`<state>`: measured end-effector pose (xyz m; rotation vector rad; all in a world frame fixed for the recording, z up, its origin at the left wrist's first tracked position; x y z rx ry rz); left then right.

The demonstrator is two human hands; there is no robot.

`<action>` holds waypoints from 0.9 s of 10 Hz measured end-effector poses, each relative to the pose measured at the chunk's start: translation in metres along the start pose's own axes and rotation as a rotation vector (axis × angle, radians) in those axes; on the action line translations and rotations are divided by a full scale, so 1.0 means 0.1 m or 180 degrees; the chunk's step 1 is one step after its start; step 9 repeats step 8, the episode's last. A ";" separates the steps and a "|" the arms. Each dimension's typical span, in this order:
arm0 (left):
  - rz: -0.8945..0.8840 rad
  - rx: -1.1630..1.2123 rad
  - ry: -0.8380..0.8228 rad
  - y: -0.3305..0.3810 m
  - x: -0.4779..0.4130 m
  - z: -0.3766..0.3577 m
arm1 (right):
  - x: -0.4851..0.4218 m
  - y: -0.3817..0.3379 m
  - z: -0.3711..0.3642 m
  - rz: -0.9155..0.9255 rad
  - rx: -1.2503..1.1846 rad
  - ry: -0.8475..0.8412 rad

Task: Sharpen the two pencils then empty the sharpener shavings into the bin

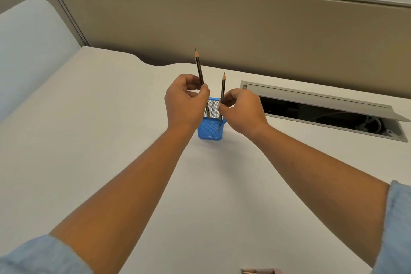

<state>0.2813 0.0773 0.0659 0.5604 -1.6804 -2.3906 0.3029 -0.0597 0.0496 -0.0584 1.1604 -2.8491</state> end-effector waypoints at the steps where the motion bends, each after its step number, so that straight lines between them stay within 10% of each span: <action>1: 0.0315 -0.0313 -0.0151 -0.11 -0.02 -0.05 | -0.02 0.00 -0.02 -0.0003 0.0075 -0.0013; 9: 0.0602 -0.0556 -0.0182 -0.35 0.12 -0.12 | -0.08 0.01 -0.05 -0.0266 -0.0338 -0.0048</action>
Point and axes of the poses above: each hand's wrist, its own x-axis away from the middle knuckle, its own z-axis out of the back of the hand, y = z × x, the point moved 1 cm from there along -x, towards the middle knuckle, and after that the axes turned 6 degrees about -y, right-handed, at the moved point
